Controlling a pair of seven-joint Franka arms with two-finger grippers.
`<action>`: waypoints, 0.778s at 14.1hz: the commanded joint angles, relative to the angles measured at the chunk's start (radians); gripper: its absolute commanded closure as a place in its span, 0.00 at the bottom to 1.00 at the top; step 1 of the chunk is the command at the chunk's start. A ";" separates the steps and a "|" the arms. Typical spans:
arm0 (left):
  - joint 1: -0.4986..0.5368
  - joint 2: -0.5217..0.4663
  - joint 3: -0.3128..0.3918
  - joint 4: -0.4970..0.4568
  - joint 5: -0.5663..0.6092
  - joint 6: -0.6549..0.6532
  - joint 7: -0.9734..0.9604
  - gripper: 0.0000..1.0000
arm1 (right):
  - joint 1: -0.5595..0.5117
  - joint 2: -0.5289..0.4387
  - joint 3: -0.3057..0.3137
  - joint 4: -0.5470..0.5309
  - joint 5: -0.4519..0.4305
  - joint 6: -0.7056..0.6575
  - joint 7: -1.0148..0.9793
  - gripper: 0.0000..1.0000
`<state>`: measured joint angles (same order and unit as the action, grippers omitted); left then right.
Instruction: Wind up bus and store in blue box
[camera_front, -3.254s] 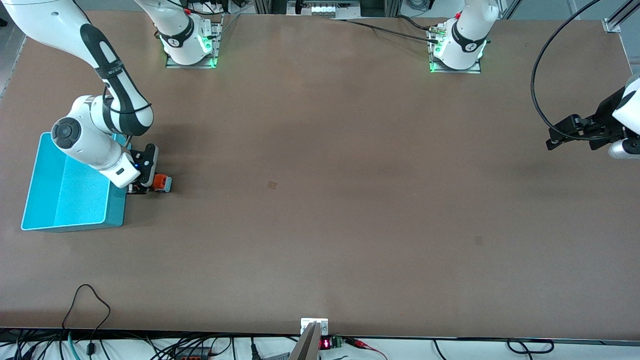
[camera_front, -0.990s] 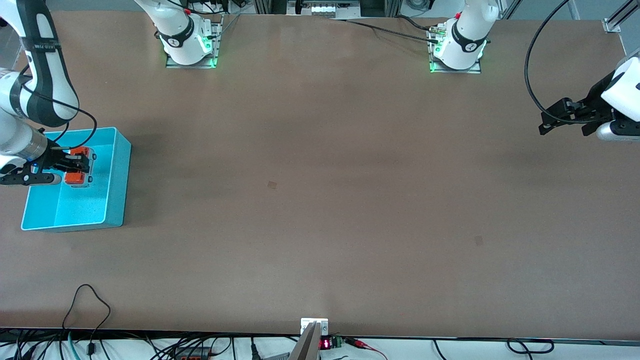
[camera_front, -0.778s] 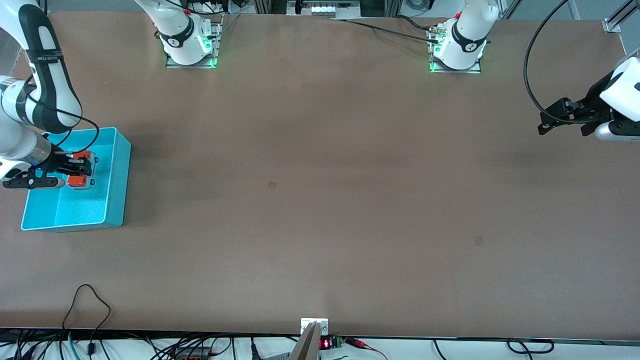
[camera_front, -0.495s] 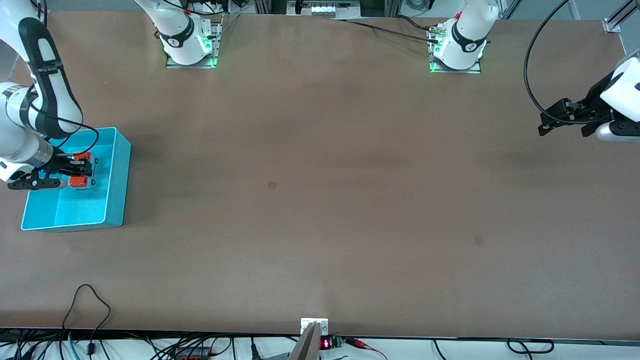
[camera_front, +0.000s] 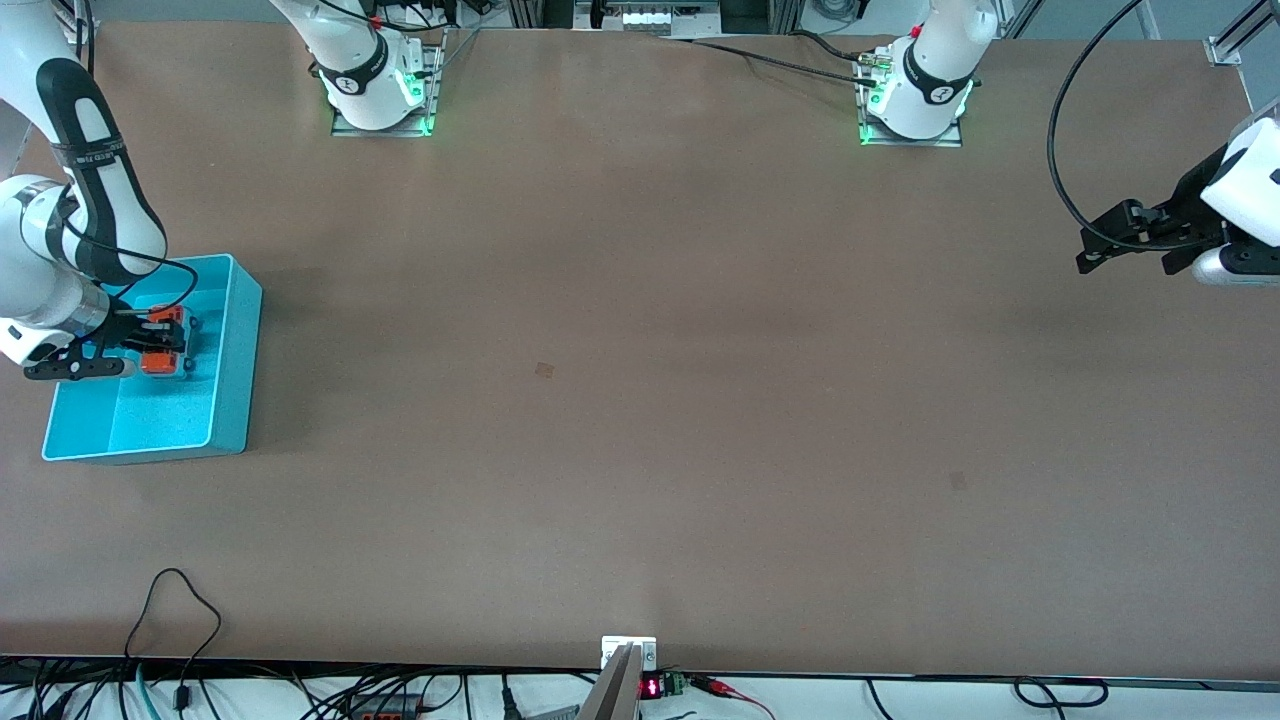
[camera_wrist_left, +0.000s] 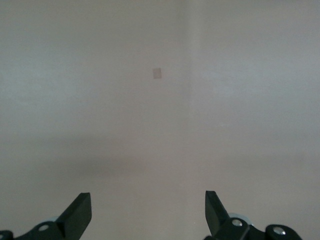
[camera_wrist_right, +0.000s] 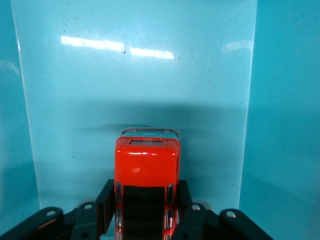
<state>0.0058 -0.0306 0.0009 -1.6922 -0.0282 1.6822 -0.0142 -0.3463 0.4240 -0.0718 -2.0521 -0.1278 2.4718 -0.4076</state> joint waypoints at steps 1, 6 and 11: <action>-0.003 -0.002 0.004 0.003 -0.006 -0.001 -0.013 0.00 | -0.022 0.001 0.010 0.013 -0.018 0.004 -0.025 0.00; -0.003 0.000 0.005 0.003 -0.006 0.004 -0.013 0.00 | -0.017 -0.092 0.024 0.026 -0.004 -0.031 -0.063 0.00; -0.003 0.000 0.005 0.003 -0.006 0.004 -0.012 0.00 | -0.002 -0.208 0.105 0.185 0.055 -0.314 -0.056 0.00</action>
<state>0.0060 -0.0306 0.0020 -1.6922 -0.0282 1.6822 -0.0192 -0.3481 0.2600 -0.0011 -1.9325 -0.1113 2.2616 -0.4519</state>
